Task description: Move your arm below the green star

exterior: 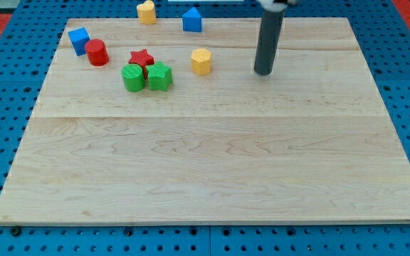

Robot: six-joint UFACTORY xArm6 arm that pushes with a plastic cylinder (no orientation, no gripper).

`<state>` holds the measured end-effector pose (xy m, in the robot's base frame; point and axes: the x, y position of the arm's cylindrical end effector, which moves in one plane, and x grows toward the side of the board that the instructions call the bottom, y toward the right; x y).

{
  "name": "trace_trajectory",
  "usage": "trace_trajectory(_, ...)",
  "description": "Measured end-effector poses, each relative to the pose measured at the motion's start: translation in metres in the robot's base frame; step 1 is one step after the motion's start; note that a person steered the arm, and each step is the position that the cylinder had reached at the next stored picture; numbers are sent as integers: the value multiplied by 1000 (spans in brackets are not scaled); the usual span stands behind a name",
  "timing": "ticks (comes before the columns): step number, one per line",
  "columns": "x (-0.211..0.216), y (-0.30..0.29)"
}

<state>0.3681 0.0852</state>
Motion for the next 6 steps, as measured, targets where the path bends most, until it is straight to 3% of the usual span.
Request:
trace_trajectory(2, 89, -142)
trace_trajectory(5, 96, -262)
trace_trajectory(6, 82, -277)
